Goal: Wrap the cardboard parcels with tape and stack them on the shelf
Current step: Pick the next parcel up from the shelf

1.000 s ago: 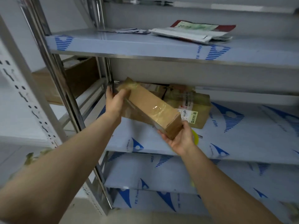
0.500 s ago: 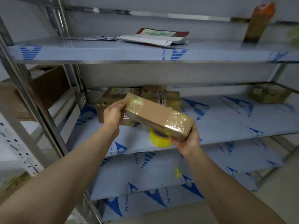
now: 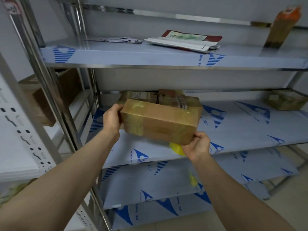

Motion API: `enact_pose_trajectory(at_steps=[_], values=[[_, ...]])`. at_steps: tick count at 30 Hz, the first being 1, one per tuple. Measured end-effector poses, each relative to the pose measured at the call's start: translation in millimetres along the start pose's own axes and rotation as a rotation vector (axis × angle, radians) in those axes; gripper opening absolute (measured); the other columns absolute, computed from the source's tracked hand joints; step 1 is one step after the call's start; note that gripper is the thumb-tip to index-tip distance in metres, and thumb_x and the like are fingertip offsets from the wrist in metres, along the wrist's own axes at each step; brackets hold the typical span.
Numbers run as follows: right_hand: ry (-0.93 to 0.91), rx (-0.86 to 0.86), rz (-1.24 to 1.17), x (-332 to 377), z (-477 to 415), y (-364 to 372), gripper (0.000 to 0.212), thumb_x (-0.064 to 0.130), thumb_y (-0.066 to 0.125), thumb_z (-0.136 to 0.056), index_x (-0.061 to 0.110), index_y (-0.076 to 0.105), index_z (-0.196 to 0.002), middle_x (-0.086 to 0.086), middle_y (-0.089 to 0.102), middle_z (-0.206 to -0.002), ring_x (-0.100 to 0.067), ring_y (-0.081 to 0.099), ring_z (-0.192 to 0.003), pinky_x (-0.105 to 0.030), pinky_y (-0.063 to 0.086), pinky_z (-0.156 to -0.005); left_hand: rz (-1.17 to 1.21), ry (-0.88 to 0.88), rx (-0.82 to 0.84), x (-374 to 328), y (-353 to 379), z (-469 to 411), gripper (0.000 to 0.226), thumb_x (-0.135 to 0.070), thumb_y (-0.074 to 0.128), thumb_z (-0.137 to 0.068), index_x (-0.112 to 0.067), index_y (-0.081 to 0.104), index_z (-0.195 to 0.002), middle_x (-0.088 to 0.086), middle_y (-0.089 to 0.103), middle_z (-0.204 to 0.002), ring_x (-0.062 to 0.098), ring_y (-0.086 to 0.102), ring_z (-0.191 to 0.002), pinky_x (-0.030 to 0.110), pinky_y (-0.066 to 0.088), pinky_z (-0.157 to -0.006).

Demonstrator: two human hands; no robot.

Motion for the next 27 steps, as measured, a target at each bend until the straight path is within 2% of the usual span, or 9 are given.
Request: enact_pose_trajectory(at_steps=[2, 5, 7, 9, 14, 17, 20, 23, 27], values=[[0.023, 0.016, 0.127, -5.4, -3.9, 7.8, 0.034, 0.018, 0.036, -0.090, 0.011, 0.062, -0.109, -0.011, 0.070, -0.097, -0.027, 0.069, -0.087, -0.041, 0.057, -0.070, -0.023, 0.006, 0.038, -0.6, -6.9, -3.1, 0.029, -0.035, 0.049, -0.089, -0.028, 0.060, -0.063, -0.005, 0.060, -0.072, 0.015, 0.056, -0.077, 0.030, 0.045, -0.071], [0.010, 0.005, 0.405, -8.1, -9.8, 17.5, 0.033, 0.024, 0.039, -0.096, 0.012, 0.062, -0.115, -0.008, 0.067, -0.107, -0.023, 0.063, -0.097, -0.039, 0.054, -0.080, -0.065, 0.002, 0.050, -2.2, -20.4, -11.0, 0.023, -0.041, 0.052, -0.089, -0.022, 0.064, -0.091, -0.001, 0.063, -0.087, 0.018, 0.060, -0.088, 0.032, 0.049, -0.077], [-0.008, -0.018, 0.577, -7.8, -11.6, 22.3, 0.031, 0.034, 0.044, -0.099, 0.017, 0.063, -0.115, -0.003, 0.071, -0.102, -0.021, 0.066, -0.096, -0.038, 0.054, -0.078, -0.123, -0.008, 0.046, -2.6, -28.5, -15.0, 0.039, -0.047, 0.055, -0.087, -0.015, 0.062, -0.108, 0.001, 0.063, -0.093, 0.019, 0.060, -0.091, 0.033, 0.050, -0.081], [-0.003, -0.064, 0.715, -7.2, -12.7, 25.4, 0.042, 0.051, 0.042, -0.097, 0.021, 0.059, -0.121, -0.004, 0.070, -0.106, -0.023, 0.065, -0.101, -0.039, 0.054, -0.076, -0.170, -0.006, 0.045, -5.0, -32.8, -16.3, 0.047, -0.057, 0.057, -0.085, -0.015, 0.060, -0.106, -0.002, 0.062, -0.086, 0.015, 0.061, -0.081, 0.030, 0.049, -0.073], [0.027, -0.127, 0.974, -5.8, -14.8, 27.5, 0.074, 0.084, 0.031, -0.077, 0.029, 0.058, -0.118, -0.006, 0.068, -0.108, -0.026, 0.062, -0.089, -0.031, 0.046, -0.056, -0.192, 0.007, 0.094, -10.9, -30.3, -13.7, 0.035, -0.049, 0.057, -0.088, -0.015, 0.059, -0.098, -0.009, 0.064, -0.064, 0.005, 0.062, -0.054, 0.023, 0.047, -0.055], [0.020, -0.137, 1.012, -2.1, -15.7, 25.0, 0.043, 0.068, 0.046, -0.079, 0.033, 0.055, -0.102, -0.003, 0.062, -0.110, -0.027, 0.059, -0.101, -0.033, 0.047, -0.061, -0.240, 0.032, 0.084, -17.3, -30.2, -10.7, 0.037, -0.047, 0.062, -0.086, -0.013, 0.059, -0.101, -0.001, 0.065, -0.078, 0.012, 0.064, -0.067, 0.024, 0.048, -0.058], [0.052, -0.102, 0.950, -4.6, -18.8, 18.2, 0.019, 0.044, 0.050, -0.085, 0.029, 0.055, -0.096, -0.004, 0.063, -0.104, -0.025, 0.062, -0.090, -0.033, 0.050, -0.059, -0.278, 0.082, 0.064, -24.7, -27.2, -8.0, 0.044, -0.052, 0.064, -0.083, -0.017, 0.057, -0.110, -0.001, 0.063, -0.088, 0.015, 0.062, -0.076, 0.025, 0.050, -0.059], [0.070, -0.079, 0.862, -8.5, -17.9, 14.0, 0.017, 0.039, 0.053, -0.088, 0.024, 0.057, -0.097, -0.003, 0.065, -0.098, -0.023, 0.065, -0.079, -0.030, 0.052, -0.055, -0.282, 0.096, 0.074, -31.1, -24.1, -7.7, 0.038, -0.053, 0.059, -0.086, -0.031, 0.054, -0.116, -0.009, 0.060, -0.099, 0.008, 0.062, -0.082, 0.016, 0.048, -0.049], [0.039, -0.142, 0.850, -8.4, -17.2, 11.6, 0.026, 0.051, 0.055, -0.089, 0.026, 0.057, -0.097, -0.001, 0.066, -0.100, -0.023, 0.065, -0.078, -0.028, 0.047, -0.049, -0.248, -0.016, 0.089, -27.8, -23.3, -8.5, 0.030, -0.054, 0.054, -0.088, -0.026, 0.063, -0.094, -0.007, 0.071, -0.077, 0.009, 0.067, -0.070, 0.019, 0.051, -0.051]])
Point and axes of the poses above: each hand's wrist, its own z-axis away from the middle knuckle, its own y-axis out of the palm, x = y × z, the point moved 7 cm from there along -z, towards the middle knuckle
